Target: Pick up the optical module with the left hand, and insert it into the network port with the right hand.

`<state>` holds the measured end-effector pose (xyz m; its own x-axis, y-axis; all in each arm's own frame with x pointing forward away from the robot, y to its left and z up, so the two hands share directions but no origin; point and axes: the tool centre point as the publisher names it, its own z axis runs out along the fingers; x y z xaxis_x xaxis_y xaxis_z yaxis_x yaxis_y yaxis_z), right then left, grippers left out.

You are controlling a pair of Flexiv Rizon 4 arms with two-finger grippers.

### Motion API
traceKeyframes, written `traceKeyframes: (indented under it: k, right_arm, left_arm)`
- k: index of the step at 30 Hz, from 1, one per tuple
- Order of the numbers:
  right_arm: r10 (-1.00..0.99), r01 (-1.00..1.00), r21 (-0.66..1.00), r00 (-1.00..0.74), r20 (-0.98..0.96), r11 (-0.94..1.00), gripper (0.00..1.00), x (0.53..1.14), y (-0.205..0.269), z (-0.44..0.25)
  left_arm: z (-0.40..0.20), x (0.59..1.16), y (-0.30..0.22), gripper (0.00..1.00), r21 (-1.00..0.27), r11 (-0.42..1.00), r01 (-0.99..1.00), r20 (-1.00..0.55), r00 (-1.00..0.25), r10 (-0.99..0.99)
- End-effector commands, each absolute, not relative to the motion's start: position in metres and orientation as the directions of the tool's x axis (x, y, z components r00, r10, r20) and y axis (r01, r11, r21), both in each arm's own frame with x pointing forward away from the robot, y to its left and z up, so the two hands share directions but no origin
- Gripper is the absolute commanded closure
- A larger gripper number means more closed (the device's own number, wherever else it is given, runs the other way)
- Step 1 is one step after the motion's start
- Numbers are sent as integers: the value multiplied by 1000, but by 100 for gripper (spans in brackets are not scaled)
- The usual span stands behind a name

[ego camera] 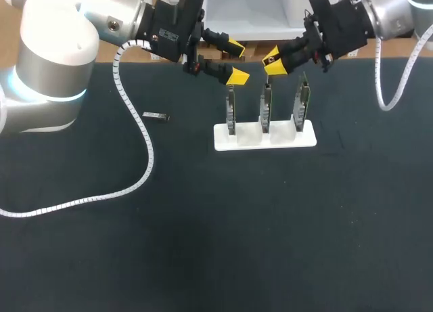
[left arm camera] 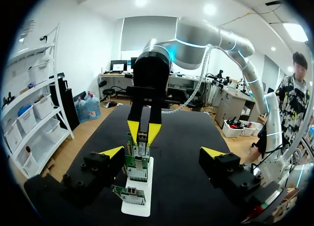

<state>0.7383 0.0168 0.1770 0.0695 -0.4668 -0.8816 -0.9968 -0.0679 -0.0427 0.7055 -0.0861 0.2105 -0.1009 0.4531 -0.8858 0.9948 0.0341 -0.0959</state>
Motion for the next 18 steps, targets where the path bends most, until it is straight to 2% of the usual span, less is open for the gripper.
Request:
traceKeyframes:
  k: [1, 18]
  right_arm:
    - [-471, -997, -38, 65, -880, -68, 100, 740, 18, 175]
    - [-484, -997, -23, 54, -874, -70, 100, 742, 17, 170]
  left_arm:
    - [211, 705, -87, 0, -97, 38, 995, -883, -104, 457]
    - [211, 705, -87, 0, -97, 38, 995, -883, -104, 457]
